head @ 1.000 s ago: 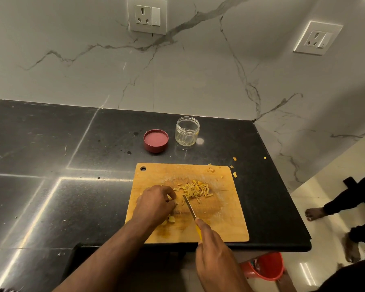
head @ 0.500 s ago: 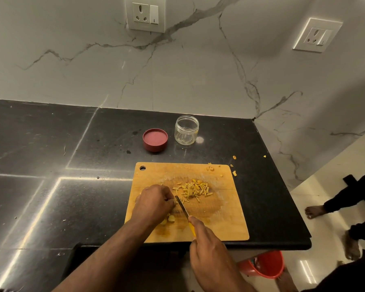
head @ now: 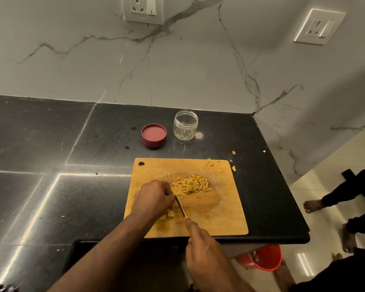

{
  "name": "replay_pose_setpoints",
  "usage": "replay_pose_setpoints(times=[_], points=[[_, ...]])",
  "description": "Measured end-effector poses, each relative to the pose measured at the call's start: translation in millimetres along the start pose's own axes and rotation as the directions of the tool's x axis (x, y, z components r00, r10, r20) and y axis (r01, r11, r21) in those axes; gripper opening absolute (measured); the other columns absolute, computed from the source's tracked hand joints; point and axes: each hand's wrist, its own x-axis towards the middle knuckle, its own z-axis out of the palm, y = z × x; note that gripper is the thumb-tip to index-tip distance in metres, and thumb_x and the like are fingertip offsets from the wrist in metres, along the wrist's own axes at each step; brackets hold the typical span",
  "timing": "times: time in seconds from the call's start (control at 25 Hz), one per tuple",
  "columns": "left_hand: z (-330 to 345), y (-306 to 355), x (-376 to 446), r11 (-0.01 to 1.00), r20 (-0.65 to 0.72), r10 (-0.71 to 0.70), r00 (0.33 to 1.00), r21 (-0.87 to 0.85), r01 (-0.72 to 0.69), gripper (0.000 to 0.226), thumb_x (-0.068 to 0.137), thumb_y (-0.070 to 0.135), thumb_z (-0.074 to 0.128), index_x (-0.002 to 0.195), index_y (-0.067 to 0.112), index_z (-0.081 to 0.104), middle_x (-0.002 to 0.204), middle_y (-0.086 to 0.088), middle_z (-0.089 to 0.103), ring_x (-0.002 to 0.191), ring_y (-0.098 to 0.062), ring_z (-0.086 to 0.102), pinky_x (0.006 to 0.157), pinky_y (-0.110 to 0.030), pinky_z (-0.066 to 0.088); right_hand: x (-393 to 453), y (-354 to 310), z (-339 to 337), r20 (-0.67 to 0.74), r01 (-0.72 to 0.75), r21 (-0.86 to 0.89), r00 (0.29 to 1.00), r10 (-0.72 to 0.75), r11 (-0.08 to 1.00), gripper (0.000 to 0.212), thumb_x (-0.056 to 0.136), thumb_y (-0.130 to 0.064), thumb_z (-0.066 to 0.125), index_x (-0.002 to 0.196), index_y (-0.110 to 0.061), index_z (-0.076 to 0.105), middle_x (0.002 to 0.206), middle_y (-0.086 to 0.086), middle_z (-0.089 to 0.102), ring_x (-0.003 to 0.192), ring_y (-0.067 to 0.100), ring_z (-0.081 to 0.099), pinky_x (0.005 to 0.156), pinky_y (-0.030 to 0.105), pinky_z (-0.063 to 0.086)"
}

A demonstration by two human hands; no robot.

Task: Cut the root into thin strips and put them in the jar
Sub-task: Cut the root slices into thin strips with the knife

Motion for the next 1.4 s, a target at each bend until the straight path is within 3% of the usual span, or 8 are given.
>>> replay_pose_setpoints(times=[0.2,0.4,0.6,0.8,1.16,1.4], points=[[-1,-3,1,1.000,0.029,0.016,0.999,-0.020,-0.015,0.009,0.089,0.026,0.068,0.082,0.030,0.071,0.081,0.015,0.067,0.076,-0.006,0.061,0.070,-0.032,0.056,-8,5,-4,-0.061,-0.016,-0.026,0.998,0.014,1.000,0.054,0.103,-0.028,0.034,0.152,-0.039,0.013,0.133,-0.013,0.045,0.104,0.004,0.053,0.084,0.018,0.046],[0,-4,0,0.999,0.013,0.015,1.000,-0.038,-0.014,0.007,0.089,0.026,0.069,0.090,0.029,0.075,0.085,0.016,0.068,0.078,-0.005,0.061,0.071,-0.030,0.055,-4,2,-11,-0.085,0.000,-0.002,0.996,0.000,1.000,0.054,0.104,-0.028,0.034,0.153,-0.038,0.013,0.142,-0.014,0.041,0.115,0.004,0.050,0.091,0.019,0.043],[2,-5,0,0.999,-0.003,-0.008,1.000,-0.040,0.008,0.018,0.088,0.025,0.070,0.074,0.034,0.065,0.080,0.016,0.068,0.076,-0.005,0.061,0.070,-0.032,0.055,5,-2,-5,-0.032,0.017,0.006,0.999,-0.017,1.000,0.053,0.103,-0.028,0.034,0.152,-0.037,0.016,0.142,-0.011,0.043,0.117,0.007,0.050,0.093,0.025,0.045],[1,-5,0,0.998,-0.006,-0.026,1.000,-0.061,0.025,0.021,0.087,0.023,0.071,0.070,0.034,0.064,0.076,0.017,0.067,0.074,-0.005,0.062,0.070,-0.033,0.056,13,-3,-1,-0.009,0.019,0.005,1.000,-0.019,1.000,0.052,0.103,-0.028,0.033,0.152,-0.035,0.016,0.139,-0.008,0.045,0.116,0.009,0.050,0.095,0.029,0.046],[-2,-3,2,0.992,0.020,-0.057,0.998,-0.109,0.059,0.014,0.085,0.025,0.075,0.074,0.029,0.069,0.074,0.014,0.069,0.073,-0.006,0.065,0.072,-0.038,0.060,0,6,3,0.003,-0.006,0.042,1.000,0.006,0.999,0.052,0.104,-0.028,0.035,0.151,-0.040,0.017,0.133,-0.013,0.047,0.108,0.003,0.051,0.088,0.020,0.044],[-6,-6,2,0.994,0.063,-0.042,0.997,-0.101,0.049,0.011,0.088,0.022,0.072,0.082,0.030,0.072,0.087,0.013,0.070,0.081,-0.006,0.063,0.075,-0.035,0.060,-9,12,-4,-0.073,-0.028,0.064,0.997,0.033,0.998,0.053,0.104,-0.027,0.036,0.151,-0.042,0.016,0.135,-0.017,0.044,0.100,-0.001,0.048,0.077,0.009,0.039]])
